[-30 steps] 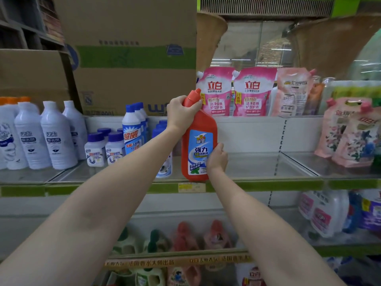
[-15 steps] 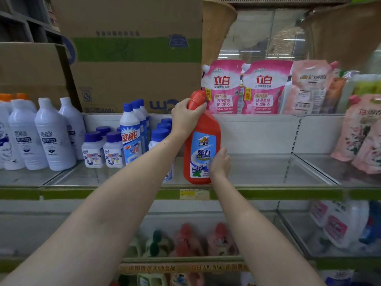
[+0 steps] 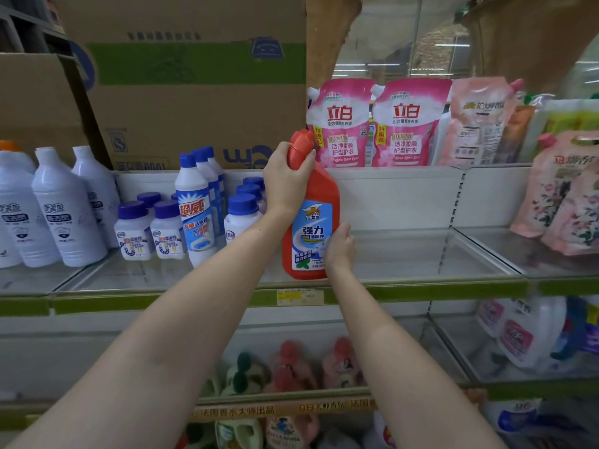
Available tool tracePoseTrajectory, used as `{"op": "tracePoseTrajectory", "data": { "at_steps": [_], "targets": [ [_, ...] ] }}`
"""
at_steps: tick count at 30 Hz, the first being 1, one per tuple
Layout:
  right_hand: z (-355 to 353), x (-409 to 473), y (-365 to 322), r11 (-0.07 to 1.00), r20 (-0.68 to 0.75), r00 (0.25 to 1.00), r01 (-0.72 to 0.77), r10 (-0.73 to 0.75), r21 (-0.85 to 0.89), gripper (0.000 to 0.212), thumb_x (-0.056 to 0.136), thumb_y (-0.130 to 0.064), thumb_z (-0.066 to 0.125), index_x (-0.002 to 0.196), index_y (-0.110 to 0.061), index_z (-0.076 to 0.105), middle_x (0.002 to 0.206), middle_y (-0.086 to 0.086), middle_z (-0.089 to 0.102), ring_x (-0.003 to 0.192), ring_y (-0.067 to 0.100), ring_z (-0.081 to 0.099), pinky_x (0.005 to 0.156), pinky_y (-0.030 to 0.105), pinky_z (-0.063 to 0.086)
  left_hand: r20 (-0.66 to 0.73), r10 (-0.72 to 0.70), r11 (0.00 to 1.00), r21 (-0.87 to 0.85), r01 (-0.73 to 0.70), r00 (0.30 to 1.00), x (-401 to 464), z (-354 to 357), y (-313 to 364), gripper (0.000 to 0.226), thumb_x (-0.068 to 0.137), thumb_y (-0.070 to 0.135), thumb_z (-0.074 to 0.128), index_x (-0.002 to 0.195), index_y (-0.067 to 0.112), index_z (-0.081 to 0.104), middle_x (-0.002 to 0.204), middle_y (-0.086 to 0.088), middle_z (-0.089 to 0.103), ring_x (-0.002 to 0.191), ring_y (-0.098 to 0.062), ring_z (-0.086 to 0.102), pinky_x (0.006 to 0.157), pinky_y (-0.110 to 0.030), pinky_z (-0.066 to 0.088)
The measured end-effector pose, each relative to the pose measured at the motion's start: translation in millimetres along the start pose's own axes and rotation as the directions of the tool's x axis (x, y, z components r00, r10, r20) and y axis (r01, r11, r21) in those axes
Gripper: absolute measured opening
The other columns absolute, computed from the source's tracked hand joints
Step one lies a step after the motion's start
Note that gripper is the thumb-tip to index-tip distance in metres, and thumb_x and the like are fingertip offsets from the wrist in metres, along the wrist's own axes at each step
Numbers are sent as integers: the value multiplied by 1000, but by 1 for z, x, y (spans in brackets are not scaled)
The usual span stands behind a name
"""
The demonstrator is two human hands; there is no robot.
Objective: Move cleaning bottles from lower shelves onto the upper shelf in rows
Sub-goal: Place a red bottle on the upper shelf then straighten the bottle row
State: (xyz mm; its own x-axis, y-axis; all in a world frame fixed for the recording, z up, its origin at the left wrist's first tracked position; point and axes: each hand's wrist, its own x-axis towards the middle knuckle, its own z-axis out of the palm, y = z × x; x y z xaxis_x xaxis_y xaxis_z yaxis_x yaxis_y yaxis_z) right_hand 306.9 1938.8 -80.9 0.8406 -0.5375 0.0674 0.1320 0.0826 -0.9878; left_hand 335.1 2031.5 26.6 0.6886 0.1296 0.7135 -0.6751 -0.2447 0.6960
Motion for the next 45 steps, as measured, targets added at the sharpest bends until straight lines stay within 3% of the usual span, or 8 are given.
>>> {"op": "tracePoseTrajectory", "data": {
  "at_steps": [5,11,15,23,32,35,39,45],
  "targets": [
    [-2,0,3,1000,-7,1000,6,-6,20,48,107,-35,27,77,-14,59,67,0,66,60,14,63,55,22,48,-30,20,1000,15,-19,999,1,1,-4,23,92,49,63,89,29,54,92,-2,63,85,-18,63,80,-42,56],
    [6,9,4,1000,-113,994,-2,0,-21,42,106,-33,27,78,-15,54,72,3,64,69,21,64,59,27,45,-31,52,997,52,-50,998,8,11,-11,24,95,42,64,100,21,55,100,-3,54,86,-10,54,76,-22,45],
    [10,15,6,998,-149,989,-10,0,-66,45,107,-33,26,89,-8,58,77,5,66,69,20,64,57,26,44,-27,47,998,51,-45,999,20,16,-22,24,93,44,64,98,23,55,99,-2,49,95,-20,56,85,-32,49],
    [21,23,13,995,-198,980,-25,6,-93,59,88,-56,19,96,-14,59,98,12,66,89,24,68,79,44,60,-33,25,999,21,-25,999,23,22,-27,28,93,41,66,104,16,60,100,-3,50,88,-13,56,74,-14,43],
    [9,13,5,980,-175,984,-22,-13,-196,44,107,-30,25,107,-2,59,112,20,65,103,31,63,78,34,51,28,18,998,60,-20,999,20,13,-22,28,95,46,61,100,20,56,98,-2,51,93,-21,58,85,-37,53],
    [-1,6,-8,937,-130,991,-26,-21,-347,40,108,-22,31,122,5,56,128,24,60,120,37,55,93,36,48,87,-17,978,210,-2,996,15,5,-16,42,97,55,51,113,15,53,107,-6,53,101,-23,55,90,-45,52],
    [-11,-6,-25,896,-152,988,-60,-9,-441,36,107,-20,39,131,5,49,137,24,53,123,38,55,89,36,44,199,-58,887,460,-41,978,4,-14,-3,58,99,59,42,125,7,44,118,-16,54,105,-31,56,89,-49,52],
    [0,-47,-31,882,-20,995,79,-100,-464,26,101,-20,51,121,-4,50,125,17,62,113,36,61,81,33,46,317,-93,771,623,-133,944,-18,-48,20,40,101,36,51,123,4,49,122,-17,54,106,-33,58,80,-42,49]
  ]
}}
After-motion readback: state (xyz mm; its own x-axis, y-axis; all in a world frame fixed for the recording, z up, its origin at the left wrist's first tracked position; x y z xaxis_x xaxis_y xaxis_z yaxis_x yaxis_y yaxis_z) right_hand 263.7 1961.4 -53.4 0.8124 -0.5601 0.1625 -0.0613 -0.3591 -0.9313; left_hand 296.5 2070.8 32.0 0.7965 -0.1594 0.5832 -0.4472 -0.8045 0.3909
